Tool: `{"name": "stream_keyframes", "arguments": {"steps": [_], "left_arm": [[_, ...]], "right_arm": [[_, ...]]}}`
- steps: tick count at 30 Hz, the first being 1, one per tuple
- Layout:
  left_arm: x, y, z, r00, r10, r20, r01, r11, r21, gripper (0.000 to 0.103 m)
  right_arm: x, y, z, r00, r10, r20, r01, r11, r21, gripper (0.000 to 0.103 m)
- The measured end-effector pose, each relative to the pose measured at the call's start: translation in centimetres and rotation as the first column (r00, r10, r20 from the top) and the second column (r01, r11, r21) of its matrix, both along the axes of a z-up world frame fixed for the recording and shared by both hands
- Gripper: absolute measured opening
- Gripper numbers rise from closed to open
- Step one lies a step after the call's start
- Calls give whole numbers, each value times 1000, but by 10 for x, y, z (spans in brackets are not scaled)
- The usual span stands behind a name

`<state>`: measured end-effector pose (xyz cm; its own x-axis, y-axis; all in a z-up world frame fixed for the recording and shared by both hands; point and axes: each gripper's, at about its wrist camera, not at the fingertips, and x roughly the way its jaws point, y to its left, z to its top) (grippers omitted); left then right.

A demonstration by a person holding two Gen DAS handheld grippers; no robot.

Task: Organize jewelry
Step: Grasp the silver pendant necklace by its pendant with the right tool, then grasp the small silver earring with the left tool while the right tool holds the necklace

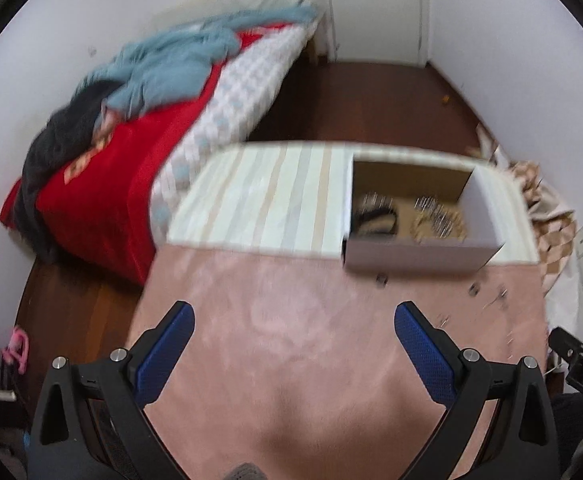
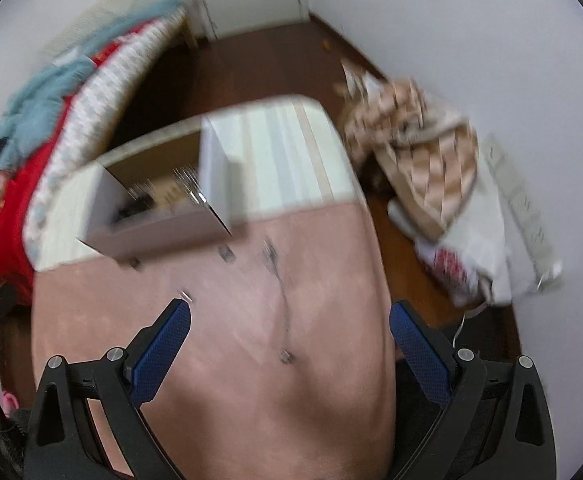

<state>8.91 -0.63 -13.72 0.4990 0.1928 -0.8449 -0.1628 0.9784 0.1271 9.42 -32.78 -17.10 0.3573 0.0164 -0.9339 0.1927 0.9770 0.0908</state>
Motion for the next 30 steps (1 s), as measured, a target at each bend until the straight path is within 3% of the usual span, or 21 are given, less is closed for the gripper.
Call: {"name": "stream_keyframes", "arguments": {"steps": [2, 6, 11, 14, 15, 16, 24, 30], "left_arm": [[-2, 0, -17, 999, 11, -35, -11, 1000, 4, 102], [-4, 1, -50, 993, 28, -114, -27, 1000, 9, 102], [-5, 1, -69, 987, 37, -155, -36, 999, 12, 102], [-4, 0, -73, 985, 40, -166, -39, 999, 9, 102], [-3, 0, -74, 985, 39, -169, -38, 999, 9, 102], [-2, -2, -75, 984, 37, -173, -36, 999, 5, 102], [18, -33, -87, 981, -30, -190, 6, 992, -124, 102], [33, -65, -96, 975, -109, -192, 61, 970, -236, 101]], "right_arm": [[-6, -5, -26, 999, -12, -36, 12, 1000, 17, 97], [-15, -2, -60, 998, -12, -69, 15, 999, 40, 76], [-18, 17, -71, 999, 25, -44, -25, 1000, 13, 59], [-20, 29, -73, 998, 54, -32, -56, 997, -48, 36], [-20, 30, -72, 998, 60, -25, -61, 997, -57, 19], [-20, 28, -71, 998, 57, -19, -57, 998, -37, 13], [-21, -6, -53, 997, -47, 62, 40, 994, 106, 13], [-19, -14, -58, 996, -65, 56, 58, 990, 126, 13]]}}
